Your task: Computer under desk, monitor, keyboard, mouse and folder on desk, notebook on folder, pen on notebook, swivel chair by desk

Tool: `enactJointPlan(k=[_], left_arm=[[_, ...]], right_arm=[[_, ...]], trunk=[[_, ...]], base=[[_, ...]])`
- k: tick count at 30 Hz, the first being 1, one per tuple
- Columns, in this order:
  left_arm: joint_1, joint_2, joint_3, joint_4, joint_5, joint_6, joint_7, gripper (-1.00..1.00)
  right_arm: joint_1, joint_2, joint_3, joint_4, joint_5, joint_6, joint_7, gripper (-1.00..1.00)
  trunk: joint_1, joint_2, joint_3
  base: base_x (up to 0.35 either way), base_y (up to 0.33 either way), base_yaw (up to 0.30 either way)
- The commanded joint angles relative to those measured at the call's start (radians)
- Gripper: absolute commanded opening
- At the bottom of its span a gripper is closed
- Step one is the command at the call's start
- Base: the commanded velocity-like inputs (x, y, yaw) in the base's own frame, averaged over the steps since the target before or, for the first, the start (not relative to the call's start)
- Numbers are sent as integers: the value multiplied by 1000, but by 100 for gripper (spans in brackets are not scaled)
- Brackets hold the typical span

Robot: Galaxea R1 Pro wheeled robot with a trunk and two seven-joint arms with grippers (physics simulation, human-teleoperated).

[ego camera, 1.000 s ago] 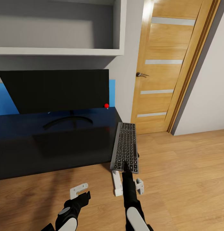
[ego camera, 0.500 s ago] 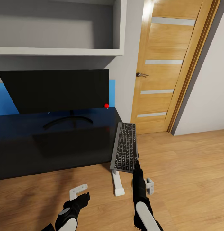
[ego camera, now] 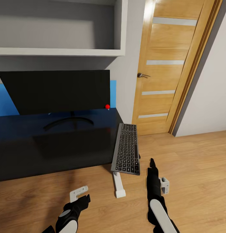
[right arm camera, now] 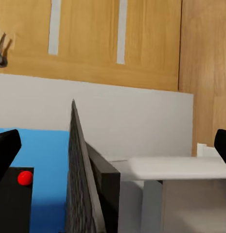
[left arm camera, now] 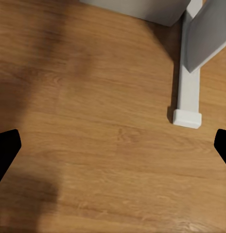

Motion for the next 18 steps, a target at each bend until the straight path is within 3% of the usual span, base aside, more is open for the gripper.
enactJointPlan(k=[1, 3, 6, 7, 10, 13, 14, 16, 18], left_arm=[[-1, 0, -2, 4, 2, 5, 6, 100], [-1, 0, -2, 9, 1, 5, 6, 100], [-1, 2, 0, 13, -1, 4, 7, 100], [-1, 3, 0, 13, -2, 4, 7, 100], [-1, 2, -1, 14, -3, 4, 7, 100], [-1, 1, -3, 12, -3, 4, 7, 100], [-1, 1, -3, 10, -2, 4, 6, 100], [-1, 1, -4, 6, -2, 6, 5, 100], [-1, 0, -5, 5, -1, 6, 5, 100]], right_arm=[[-1, -9, -1, -14, -1, -6, -5, 100], [-1, -32, -6, -28, 1, -6, -7, 100], [-3, -112, -26, -20, 1, -5, -11, 100], [-5, -133, -29, 22, 2, -5, -11, 100], [-8, -158, -31, 166, 21, -7, -6, 100], [-13, -196, -33, 338, 110, -8, -6, 100], [-18, -239, -36, 437, 167, -10, -8, 100], [-24, -287, -38, 535, 206, -13, -9, 100], [-26, -305, -39, 596, 220, -14, -8, 100]], trunk=[[0, 0, -1], [0, 0, -1], [0, 0, -1], [0, 0, -1], [0, 0, -1], [0, 0, -1], [0, 0, -1], [0, 0, -1], [0, 0, -1]], base=[[0, 0, 0], [0, 0, 0], [0, 0, 0], [0, 0, 0], [0, 0, 0], [0, 0, 0], [0, 0, 0], [0, 0, 0], [0, 0, 0]])
